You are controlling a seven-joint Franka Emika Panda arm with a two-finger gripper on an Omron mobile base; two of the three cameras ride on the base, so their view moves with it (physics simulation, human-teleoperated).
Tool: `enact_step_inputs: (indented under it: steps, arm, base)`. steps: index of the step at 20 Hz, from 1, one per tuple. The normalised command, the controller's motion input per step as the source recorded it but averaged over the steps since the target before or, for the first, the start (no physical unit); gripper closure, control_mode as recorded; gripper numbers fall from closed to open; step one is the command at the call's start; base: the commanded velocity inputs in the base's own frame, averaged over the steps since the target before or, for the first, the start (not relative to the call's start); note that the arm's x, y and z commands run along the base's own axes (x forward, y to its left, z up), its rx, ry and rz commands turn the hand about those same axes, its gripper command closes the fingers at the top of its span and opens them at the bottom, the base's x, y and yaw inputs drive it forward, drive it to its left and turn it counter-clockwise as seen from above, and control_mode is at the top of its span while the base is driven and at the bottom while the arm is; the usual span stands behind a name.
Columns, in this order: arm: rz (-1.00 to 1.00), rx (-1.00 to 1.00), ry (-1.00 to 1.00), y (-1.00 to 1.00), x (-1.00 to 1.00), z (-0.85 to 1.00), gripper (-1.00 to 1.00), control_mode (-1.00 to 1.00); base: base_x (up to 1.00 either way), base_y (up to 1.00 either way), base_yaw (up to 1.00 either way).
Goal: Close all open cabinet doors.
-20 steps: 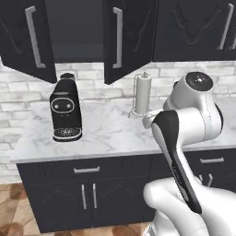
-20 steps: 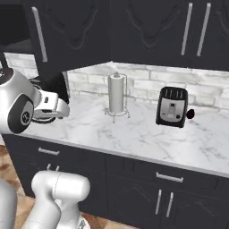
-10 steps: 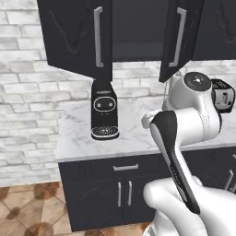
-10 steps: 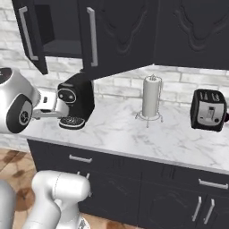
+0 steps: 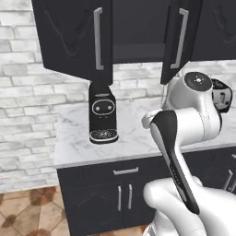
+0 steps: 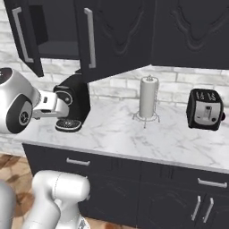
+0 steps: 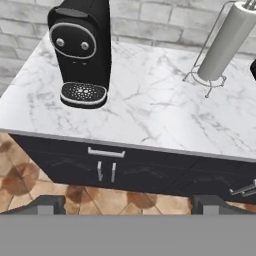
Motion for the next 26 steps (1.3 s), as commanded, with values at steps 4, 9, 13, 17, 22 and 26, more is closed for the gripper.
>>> enact_step_inputs:
  steps: [4,9,13,17,22,26]
  arm:
    - [0.00,0.00,0.00,0.00,0.00,0.00,-1.00,1.00]
    - [0.00,0.00,0.00,0.00,0.00,0.00,-1.00,1.00]
    - [0.00,0.00,0.00,0.00,0.00,0.00,-1.00,1.00]
    - [0.00,0.00,0.00,0.00,0.00,0.00,-1.00,1.00]
    - [0.00,0.00,0.00,0.00,0.00,0.00,-1.00,1.00]
    - [0.00,0.00,0.00,0.00,0.00,0.00,-1.00,1.00]
  base:
    - [0.44,0.09,0.00]
    - [0.26,0.24,0.01]
    - [0.30,0.00,0.03]
    - [0.42,0.04,0.00]
    - [0.33,0.17,0.00]
    - [0.30,0.20,0.00]
